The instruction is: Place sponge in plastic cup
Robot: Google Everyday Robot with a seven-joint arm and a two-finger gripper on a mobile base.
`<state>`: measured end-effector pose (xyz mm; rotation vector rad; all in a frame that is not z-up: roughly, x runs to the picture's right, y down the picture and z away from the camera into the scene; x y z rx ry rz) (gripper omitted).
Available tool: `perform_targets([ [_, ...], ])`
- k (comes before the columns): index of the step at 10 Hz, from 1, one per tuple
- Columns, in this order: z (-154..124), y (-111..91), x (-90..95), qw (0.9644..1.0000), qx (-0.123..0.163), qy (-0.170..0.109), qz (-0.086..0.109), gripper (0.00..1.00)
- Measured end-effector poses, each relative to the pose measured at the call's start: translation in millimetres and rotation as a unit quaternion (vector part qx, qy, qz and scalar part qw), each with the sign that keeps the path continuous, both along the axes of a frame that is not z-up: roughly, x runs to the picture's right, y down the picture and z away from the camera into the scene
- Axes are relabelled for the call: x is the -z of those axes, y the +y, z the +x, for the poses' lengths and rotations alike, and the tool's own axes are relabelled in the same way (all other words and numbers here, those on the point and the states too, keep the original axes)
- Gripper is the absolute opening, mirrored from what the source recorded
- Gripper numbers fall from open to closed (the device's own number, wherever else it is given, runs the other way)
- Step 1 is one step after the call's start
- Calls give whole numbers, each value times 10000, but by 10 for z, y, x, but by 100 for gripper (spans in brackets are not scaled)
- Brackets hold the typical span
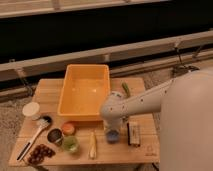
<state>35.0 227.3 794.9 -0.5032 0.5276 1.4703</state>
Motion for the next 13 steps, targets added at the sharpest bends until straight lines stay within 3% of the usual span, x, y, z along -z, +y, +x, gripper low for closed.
perform_targets([
  [3,-59,-77,415,9999,-11,-56,106,0],
  [5,-130,-153,804,9998,78,-136,114,0],
  [8,-315,-412,1336,9987,277,-407,142,0],
  [10,-513,-600,1452,9967,467,-629,206,0],
  [13,-1074,-898,1268,9905,730,-1091,412,0],
])
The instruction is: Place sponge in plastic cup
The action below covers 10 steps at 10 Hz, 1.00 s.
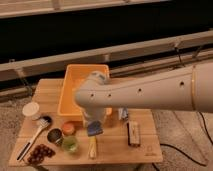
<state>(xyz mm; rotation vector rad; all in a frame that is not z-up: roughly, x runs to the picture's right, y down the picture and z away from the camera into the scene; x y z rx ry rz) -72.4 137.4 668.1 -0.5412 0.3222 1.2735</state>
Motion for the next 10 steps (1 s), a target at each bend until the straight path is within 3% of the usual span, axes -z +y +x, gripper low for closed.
perform_targets([
  [2,-364,-265,-171,9990,164,-357,224,0],
  [4,-693,-530,-304,9953,352,-768,474,0],
  [7,-1114,-840,-441,9859,652,-1349,740,0],
  [10,-1587,-1050,-554,9727,917,-1938,887,0],
])
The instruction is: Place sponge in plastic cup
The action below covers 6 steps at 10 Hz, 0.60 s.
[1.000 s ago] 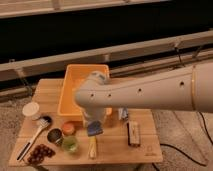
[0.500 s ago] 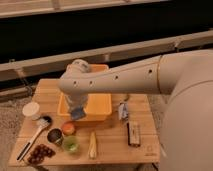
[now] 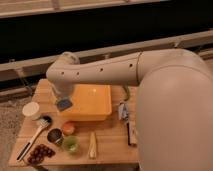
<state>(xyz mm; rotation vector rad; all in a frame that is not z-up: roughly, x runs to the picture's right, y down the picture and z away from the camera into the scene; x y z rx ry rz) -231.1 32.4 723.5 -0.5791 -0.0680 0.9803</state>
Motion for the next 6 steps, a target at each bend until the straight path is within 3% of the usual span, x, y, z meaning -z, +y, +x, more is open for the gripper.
perform_targets([
  [3,-299,-90,-81,9984,164,-540,-42,0],
  [6,-554,-34,-116,9937,382,-1047,-125,0],
])
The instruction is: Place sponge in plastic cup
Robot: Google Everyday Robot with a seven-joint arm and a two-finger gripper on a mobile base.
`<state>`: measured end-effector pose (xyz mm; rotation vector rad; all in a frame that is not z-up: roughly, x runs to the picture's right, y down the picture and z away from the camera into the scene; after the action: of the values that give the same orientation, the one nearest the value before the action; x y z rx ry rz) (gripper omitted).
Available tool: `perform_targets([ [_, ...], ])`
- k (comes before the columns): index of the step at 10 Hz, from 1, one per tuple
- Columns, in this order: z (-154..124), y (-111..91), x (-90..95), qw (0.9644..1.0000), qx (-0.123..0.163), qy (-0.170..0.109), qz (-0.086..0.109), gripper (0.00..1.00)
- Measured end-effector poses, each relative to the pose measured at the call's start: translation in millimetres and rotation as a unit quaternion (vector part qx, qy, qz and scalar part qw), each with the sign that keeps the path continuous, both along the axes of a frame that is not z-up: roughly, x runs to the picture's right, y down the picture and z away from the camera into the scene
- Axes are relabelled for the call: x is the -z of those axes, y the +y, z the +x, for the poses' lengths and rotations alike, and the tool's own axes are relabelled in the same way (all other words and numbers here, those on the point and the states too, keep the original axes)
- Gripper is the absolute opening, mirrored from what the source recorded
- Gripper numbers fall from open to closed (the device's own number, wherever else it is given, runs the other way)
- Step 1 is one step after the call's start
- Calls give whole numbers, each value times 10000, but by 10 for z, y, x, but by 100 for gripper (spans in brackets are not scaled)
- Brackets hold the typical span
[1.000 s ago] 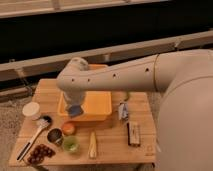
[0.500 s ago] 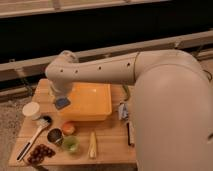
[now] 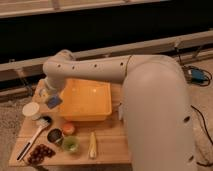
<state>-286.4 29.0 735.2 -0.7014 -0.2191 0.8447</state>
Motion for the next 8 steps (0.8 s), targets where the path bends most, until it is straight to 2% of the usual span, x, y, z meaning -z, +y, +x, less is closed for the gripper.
perform_targets([
  [2,-50,20,-1,9999,33,-103,-39,0],
  [8,-50,23,2,9999,33,-105,-42,0],
])
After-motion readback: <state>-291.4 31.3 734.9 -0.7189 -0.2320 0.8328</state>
